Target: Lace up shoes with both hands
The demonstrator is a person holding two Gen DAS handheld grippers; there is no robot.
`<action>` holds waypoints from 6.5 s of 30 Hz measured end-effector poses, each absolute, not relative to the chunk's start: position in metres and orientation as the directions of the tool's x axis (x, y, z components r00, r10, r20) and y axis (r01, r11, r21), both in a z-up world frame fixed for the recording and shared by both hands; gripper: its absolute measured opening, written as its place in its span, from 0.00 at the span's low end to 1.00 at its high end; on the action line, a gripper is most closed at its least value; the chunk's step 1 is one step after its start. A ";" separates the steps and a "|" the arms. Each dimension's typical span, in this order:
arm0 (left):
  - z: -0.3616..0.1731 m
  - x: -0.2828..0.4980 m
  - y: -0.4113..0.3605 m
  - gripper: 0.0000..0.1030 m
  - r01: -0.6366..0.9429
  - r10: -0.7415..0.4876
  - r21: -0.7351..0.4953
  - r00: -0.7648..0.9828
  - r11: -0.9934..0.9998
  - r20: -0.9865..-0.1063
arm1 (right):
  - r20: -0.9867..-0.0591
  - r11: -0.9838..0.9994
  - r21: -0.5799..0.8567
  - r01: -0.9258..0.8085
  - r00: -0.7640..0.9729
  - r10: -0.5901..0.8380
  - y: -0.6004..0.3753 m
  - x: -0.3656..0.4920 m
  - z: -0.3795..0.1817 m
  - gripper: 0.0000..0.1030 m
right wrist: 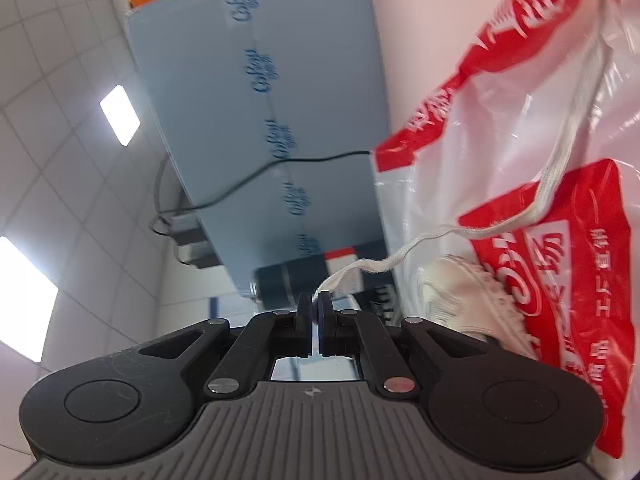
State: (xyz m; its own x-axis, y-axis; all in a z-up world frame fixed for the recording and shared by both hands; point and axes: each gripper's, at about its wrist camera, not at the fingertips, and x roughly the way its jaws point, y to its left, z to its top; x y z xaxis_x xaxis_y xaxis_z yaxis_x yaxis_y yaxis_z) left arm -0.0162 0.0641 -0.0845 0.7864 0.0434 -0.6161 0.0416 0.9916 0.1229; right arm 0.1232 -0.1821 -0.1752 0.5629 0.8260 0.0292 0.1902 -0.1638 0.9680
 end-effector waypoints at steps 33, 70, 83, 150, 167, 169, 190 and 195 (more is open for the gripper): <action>-0.081 -0.018 0.065 0.27 0.042 0.055 0.146 0.794 0.988 -0.605 | -0.348 0.269 0.934 0.233 0.440 0.827 -0.189 0.132 -0.170 0.58; -0.065 -0.075 0.096 0.50 0.033 0.006 0.068 0.860 0.997 -0.510 | -0.504 0.560 0.827 0.048 0.503 0.702 -0.193 0.104 -0.125 0.67; -0.088 -0.135 0.151 0.50 -0.385 0.276 -0.038 0.724 0.922 -0.633 | -0.384 0.542 0.656 -0.524 0.387 0.838 -0.128 0.079 -0.073 0.75; -0.052 -0.015 0.101 0.02 0.192 -0.180 -0.028 0.844 0.981 -0.505 | -0.620 0.658 0.033 -0.752 0.501 0.604 -0.079 0.039 -0.095 0.17; -0.061 0.002 0.070 0.02 0.392 -0.213 0.206 0.790 0.896 -0.575 | -0.265 0.266 0.963 0.039 0.295 0.918 -0.183 0.110 -0.188 0.16; -0.061 0.001 0.067 0.02 0.414 -0.221 0.225 0.785 0.882 -0.578 | -0.263 0.262 0.964 0.042 0.293 0.919 -0.185 0.109 -0.189 0.16; -0.062 0.005 0.058 0.02 0.491 -0.239 0.286 0.756 0.823 -0.609 | -0.247 0.239 0.969 0.065 0.296 0.923 -0.189 0.104 -0.196 0.16; -0.061 0.009 0.058 0.02 0.522 -0.267 0.278 0.741 0.807 -0.617 | -0.246 0.237 0.969 0.065 0.297 0.923 -0.189 0.103 -0.197 0.16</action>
State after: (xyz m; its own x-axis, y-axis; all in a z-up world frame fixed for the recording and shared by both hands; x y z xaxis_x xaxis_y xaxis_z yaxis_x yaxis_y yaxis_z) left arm 0.0087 0.0583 -0.0612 0.7405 -0.2666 -0.6169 0.5218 0.8066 0.2778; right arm 0.1027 -0.1889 -0.1973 0.2970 0.9227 -0.2459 0.0651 0.2374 0.9692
